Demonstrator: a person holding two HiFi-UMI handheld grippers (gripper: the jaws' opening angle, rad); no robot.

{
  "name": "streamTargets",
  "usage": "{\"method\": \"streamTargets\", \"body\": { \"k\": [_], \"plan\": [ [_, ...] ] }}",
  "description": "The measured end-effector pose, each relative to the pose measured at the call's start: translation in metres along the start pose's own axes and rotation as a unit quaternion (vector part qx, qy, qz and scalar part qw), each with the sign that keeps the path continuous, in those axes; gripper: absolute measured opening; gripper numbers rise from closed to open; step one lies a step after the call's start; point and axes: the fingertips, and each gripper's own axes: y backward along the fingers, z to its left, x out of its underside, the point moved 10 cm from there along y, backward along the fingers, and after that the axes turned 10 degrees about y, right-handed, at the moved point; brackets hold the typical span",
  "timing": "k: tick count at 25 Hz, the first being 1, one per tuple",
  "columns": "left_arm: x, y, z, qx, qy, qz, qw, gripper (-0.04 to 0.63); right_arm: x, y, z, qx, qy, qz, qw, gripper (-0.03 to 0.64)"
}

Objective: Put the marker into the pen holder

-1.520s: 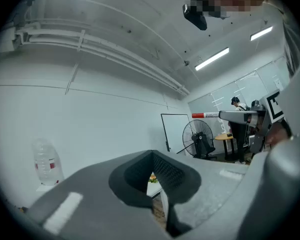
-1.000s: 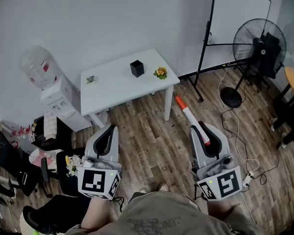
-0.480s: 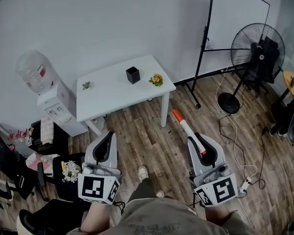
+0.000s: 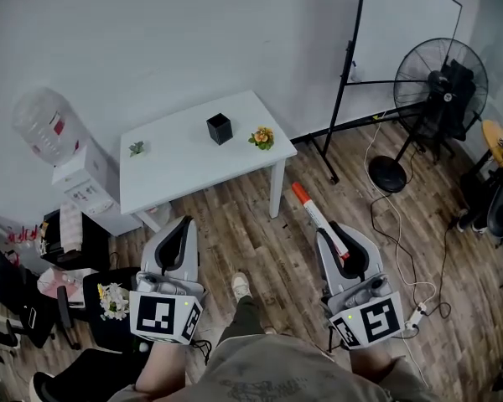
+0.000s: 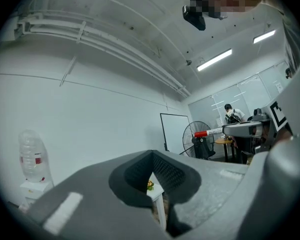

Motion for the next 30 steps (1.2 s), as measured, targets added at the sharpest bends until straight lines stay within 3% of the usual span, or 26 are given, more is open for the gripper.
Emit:
{"method": "streamTargets", "body": {
  "k": [8,20,30],
  "plan": [
    [0.007,-0.067,0.048,0.002,0.004,0.012,0.9999,0.0,0.02,-0.083,-0.019,-0.017,-0.008,0.009,1.0,0.101],
    [0.006,-0.183,0.166,0.013,0.004,0.028,0.9995,0.0,0.046,-0.253,-0.032,-0.026,-0.003,0.038,0.999,0.101],
    [0.016,-0.237,0.243,0.017,0.016,0.039,0.999,0.0,0.062,-0.353,-0.028,-0.036,-0.001,0.051,0.998,0.101]
  ]
}}
